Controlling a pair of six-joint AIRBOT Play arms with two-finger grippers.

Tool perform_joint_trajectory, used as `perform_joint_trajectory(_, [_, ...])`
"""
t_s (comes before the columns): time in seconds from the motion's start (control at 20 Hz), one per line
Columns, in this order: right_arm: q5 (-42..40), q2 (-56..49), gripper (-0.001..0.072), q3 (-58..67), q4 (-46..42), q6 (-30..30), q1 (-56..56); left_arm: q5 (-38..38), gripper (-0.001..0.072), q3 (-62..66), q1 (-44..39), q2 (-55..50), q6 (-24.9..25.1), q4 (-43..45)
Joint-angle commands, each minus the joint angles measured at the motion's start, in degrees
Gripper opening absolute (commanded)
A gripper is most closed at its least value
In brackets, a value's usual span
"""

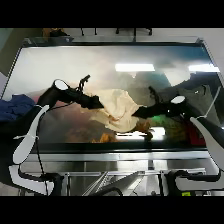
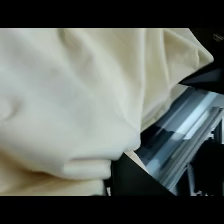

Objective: Fold the shirts.

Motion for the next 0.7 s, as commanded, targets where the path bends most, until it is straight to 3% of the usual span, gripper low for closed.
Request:
perform_joint_trajectory(0.0, [8.52, 4.98, 0.0023, 17.35, 8.79, -1.99, -3.65, -5.79, 0.0021, 11.96, 0.81, 7.78, -2.75, -4.33])
perform_joint_trajectory(0.2, [9.27, 10.21, 0.0023, 48.11, 10.54, -1.4, -5.9, -7.1, 0.0022, 36.74, 2.84, 18.91, -9.62, -5.68])
perform_joint_trajectory(0.3, [8.9, 12.37, 0.0023, 59.21, 10.12, -0.39, -5.84, -6.27, 0.0022, 44.85, 2.91, 23.08, -10.27, -5.64])
perform_joint_trajectory(0.45, [8.09, 17.03, 0.0022, 63.32, 4.96, -0.11, -5.86, -3.61, 0.0022, 39.01, 2.93, 32.72, -10.16, -5.38])
perform_joint_trajectory(0.65, [9.31, 19.3, 0.0023, 56.11, -1.22, 4.37, -5.84, -2.97, 0.0022, 20.81, 2.93, 41.29, -10.21, 2.54])
